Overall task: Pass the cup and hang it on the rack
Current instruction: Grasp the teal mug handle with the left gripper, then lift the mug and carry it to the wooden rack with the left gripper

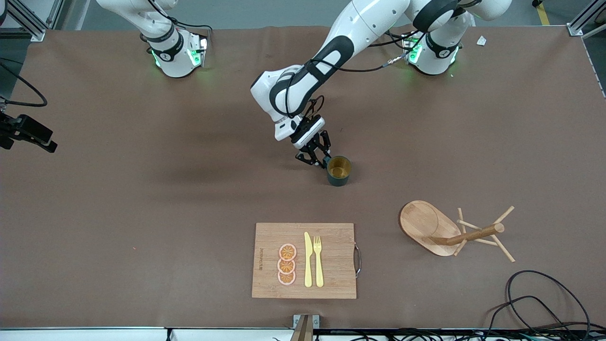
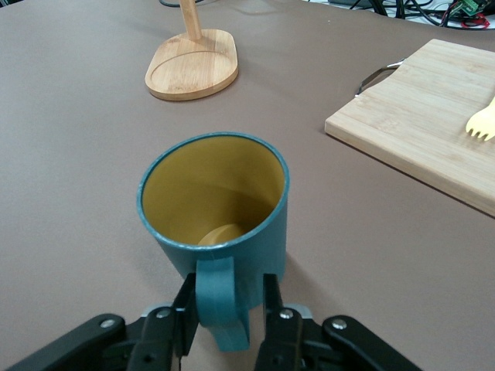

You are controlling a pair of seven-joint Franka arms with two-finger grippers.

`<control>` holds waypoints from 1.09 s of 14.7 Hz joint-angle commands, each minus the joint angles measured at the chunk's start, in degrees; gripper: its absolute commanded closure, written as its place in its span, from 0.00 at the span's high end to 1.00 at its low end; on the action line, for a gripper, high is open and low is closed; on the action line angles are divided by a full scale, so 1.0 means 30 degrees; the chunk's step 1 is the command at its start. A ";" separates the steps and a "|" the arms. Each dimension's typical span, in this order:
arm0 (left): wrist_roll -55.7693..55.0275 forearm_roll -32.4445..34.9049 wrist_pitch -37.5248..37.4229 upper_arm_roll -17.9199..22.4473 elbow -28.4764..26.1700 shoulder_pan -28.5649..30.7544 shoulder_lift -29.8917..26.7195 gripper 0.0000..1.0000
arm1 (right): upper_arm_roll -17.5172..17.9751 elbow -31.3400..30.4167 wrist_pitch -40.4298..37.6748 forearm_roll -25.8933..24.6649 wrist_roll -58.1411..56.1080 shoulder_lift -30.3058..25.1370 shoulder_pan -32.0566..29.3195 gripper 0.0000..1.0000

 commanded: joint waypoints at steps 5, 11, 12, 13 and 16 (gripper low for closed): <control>0.1603 -0.0010 -0.0774 0.0027 0.0534 0.0026 -0.0404 0.00 | 0.0230 -0.0332 0.0003 -0.0088 -0.0218 -0.0398 -0.0381 1.00; 0.5674 -0.3663 -0.1682 -0.0264 0.2963 0.1222 -0.2452 0.00 | 0.0259 -0.0332 -0.0319 -0.0030 -0.0218 -0.0398 -0.0352 1.00; 0.6550 -0.5094 -0.1625 -0.0266 0.3083 0.1663 -0.3355 0.00 | 0.0259 -0.0332 -0.0319 -0.0030 -0.0218 -0.0398 -0.0381 1.00; 0.7574 -0.6645 -0.1479 -0.0266 0.3084 0.2363 -0.4293 0.00 | 0.0259 -0.0332 -0.0319 -0.0030 -0.0218 -0.0398 -0.0382 1.00; 0.8813 -1.0339 -0.0777 -0.0266 0.3084 0.4150 -0.6230 0.00 | 0.0259 -0.0332 -0.0348 -0.0030 -0.0218 -0.0398 -0.0352 1.00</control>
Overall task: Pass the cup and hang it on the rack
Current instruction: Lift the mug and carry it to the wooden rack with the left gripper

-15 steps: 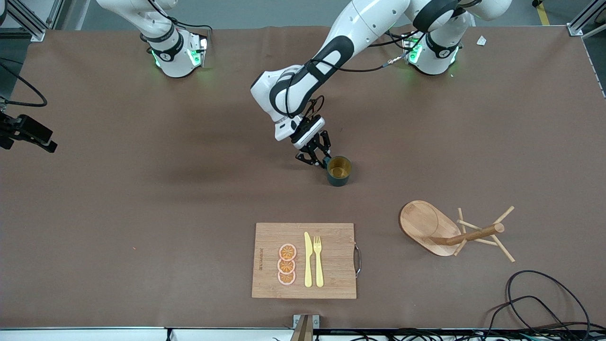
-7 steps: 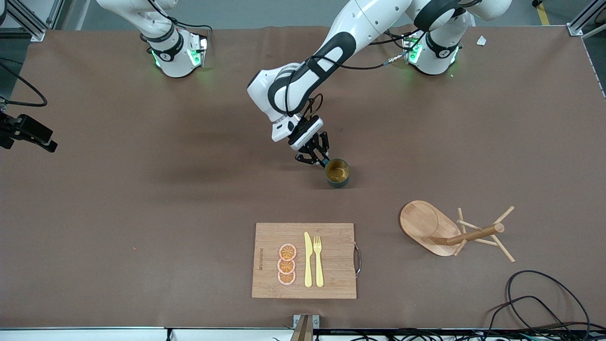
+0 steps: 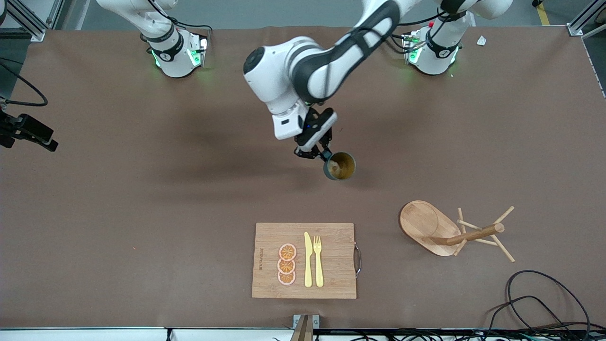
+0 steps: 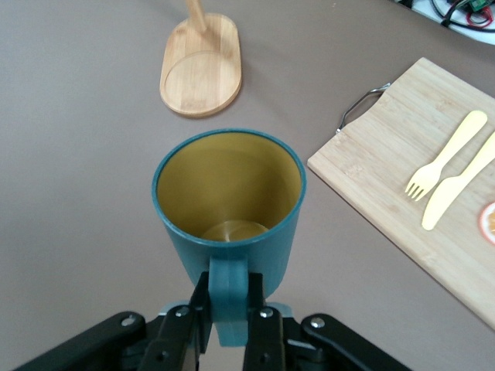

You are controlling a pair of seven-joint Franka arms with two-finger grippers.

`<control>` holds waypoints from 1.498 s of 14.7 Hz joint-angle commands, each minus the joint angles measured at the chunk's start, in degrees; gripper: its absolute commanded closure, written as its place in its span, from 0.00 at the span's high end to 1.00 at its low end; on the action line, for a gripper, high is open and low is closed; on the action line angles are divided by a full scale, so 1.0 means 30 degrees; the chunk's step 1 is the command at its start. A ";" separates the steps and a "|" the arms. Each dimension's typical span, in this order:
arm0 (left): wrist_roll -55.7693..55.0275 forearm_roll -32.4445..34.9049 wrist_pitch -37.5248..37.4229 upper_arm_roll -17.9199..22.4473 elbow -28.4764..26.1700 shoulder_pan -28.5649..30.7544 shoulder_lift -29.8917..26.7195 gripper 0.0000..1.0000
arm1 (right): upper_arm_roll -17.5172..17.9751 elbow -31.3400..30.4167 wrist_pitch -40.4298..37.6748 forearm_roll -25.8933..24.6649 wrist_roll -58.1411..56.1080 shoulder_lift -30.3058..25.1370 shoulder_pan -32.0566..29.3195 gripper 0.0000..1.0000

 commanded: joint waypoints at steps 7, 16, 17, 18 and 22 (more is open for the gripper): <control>0.2616 -0.9878 0.1829 -0.0176 -0.0527 0.6209 -0.3530 0.00 | 0.0261 -0.0301 -0.0030 -0.0030 -0.0480 -0.0398 -0.0314 1.00; 0.9115 -2.0071 0.2738 -0.0117 -0.0585 1.3008 -0.3531 0.00 | 0.0291 0.0021 -0.0117 -0.0060 -0.1038 -0.0369 -0.0256 1.00; 0.9790 -2.0895 0.2738 -0.0088 -0.0614 1.3624 -0.3415 0.00 | 0.0291 0.0021 -0.0117 -0.0060 -0.1038 -0.0369 -0.0256 1.00; 1.0493 -2.1222 0.2738 -0.0088 -0.0643 1.4066 -0.3211 0.00 | 0.0291 0.0021 -0.0117 -0.0060 -0.1038 -0.0369 -0.0256 1.00; 1.2575 -2.2689 0.2651 -0.0088 -0.0848 1.5473 -0.2683 0.00 | 0.0349 0.0021 -0.0117 -0.0060 -0.1008 -0.0369 -0.0168 1.00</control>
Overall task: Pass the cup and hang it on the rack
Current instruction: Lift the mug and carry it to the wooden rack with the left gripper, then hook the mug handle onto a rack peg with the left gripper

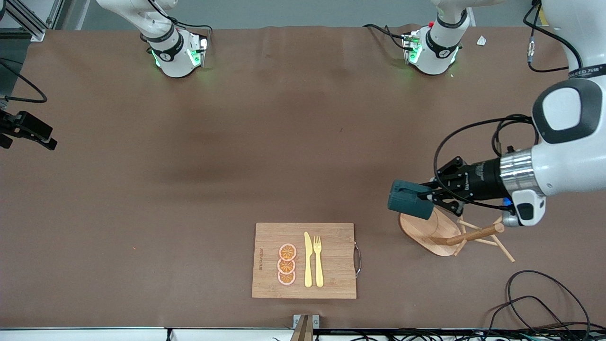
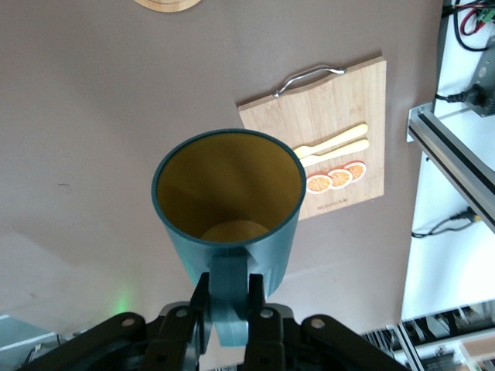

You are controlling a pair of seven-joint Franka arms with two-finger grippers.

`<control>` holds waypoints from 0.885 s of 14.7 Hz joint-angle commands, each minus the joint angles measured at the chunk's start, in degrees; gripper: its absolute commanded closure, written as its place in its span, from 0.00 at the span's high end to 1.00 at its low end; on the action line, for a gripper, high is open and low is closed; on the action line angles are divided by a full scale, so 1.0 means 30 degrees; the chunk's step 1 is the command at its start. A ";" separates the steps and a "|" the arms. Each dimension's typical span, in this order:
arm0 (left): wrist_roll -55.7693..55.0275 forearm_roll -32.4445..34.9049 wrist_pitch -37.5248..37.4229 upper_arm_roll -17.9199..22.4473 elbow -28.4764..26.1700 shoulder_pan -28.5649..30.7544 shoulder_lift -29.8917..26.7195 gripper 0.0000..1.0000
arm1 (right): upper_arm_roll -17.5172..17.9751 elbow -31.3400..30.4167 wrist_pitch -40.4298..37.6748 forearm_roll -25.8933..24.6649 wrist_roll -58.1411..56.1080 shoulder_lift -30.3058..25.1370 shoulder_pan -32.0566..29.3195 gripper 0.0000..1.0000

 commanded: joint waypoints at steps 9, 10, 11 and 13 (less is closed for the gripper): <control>0.4656 -0.2003 -0.0292 -0.0162 -0.0353 0.2947 0.1652 0.00 | 0.0217 -0.0165 -0.0123 -0.0060 -0.0253 -0.0340 -0.0196 1.00; 0.5037 -0.2293 -0.0322 -0.0162 -0.0382 0.3153 0.1769 0.00 | 0.0217 -0.0165 -0.0123 -0.0060 -0.0253 -0.0340 -0.0196 1.00; 0.5273 -0.2586 -0.0322 -0.0162 -0.0382 0.3445 0.1916 0.00 | 0.0217 -0.0165 -0.0123 -0.0060 -0.0253 -0.0340 -0.0196 1.00; 0.5770 -0.2910 -0.0817 -0.0162 -0.0353 0.3797 0.2150 0.00 | 0.0217 -0.0165 -0.0123 -0.0060 -0.0253 -0.0340 -0.0196 1.00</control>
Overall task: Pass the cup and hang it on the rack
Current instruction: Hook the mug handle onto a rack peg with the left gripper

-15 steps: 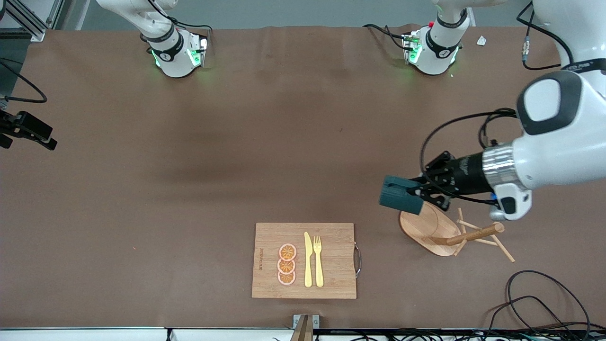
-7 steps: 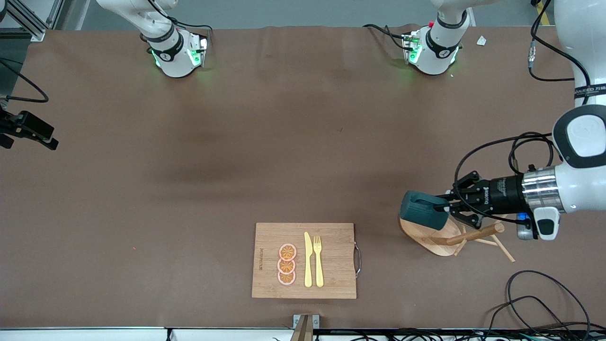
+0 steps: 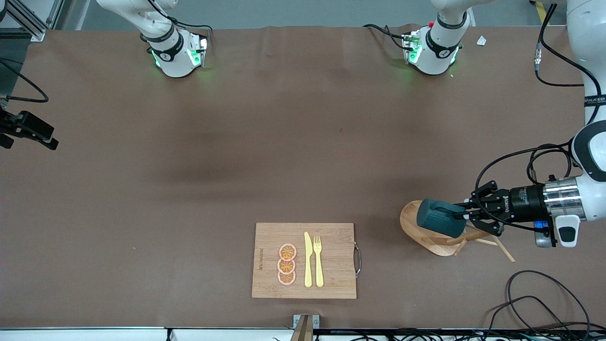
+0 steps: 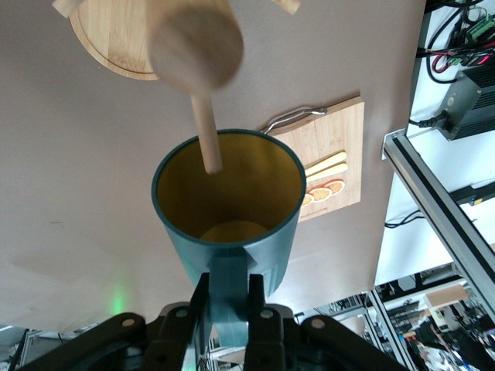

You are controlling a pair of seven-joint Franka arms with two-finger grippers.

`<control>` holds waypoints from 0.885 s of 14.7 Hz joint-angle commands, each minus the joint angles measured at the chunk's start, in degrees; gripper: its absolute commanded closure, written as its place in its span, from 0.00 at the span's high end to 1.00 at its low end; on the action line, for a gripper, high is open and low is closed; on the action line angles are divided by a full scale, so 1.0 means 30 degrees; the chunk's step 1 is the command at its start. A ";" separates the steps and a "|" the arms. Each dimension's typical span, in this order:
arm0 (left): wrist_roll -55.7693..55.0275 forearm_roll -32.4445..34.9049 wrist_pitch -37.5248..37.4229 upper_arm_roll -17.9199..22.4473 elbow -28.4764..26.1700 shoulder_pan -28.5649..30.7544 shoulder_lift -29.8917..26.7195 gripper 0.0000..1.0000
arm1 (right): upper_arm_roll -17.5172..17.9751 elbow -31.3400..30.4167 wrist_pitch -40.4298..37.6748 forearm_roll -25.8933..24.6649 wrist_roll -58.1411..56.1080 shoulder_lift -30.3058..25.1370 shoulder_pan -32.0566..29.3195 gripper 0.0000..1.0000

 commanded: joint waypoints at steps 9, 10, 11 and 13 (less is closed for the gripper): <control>0.1997 -0.1117 -0.1213 -0.0160 0.0024 0.1656 0.0768 0.00 | 0.0154 -0.0169 -0.0093 -0.0060 -0.0202 -0.0340 -0.0226 1.00; 0.2173 -0.1117 -0.1213 -0.0160 -0.0005 0.1686 0.0770 0.00 | 0.0154 -0.0169 -0.0064 -0.0060 -0.0201 -0.0340 -0.0226 1.00; 0.2233 -0.1146 -0.1213 -0.0160 -0.0005 0.1802 0.0799 0.00 | 0.0154 -0.0169 -0.0064 -0.0060 -0.0201 -0.0340 -0.0226 1.00; 0.2379 -0.1175 -0.1242 -0.0160 -0.0005 0.1978 0.0828 0.00 | 0.0154 -0.0169 -0.0064 -0.0060 -0.0201 -0.0340 -0.0226 1.00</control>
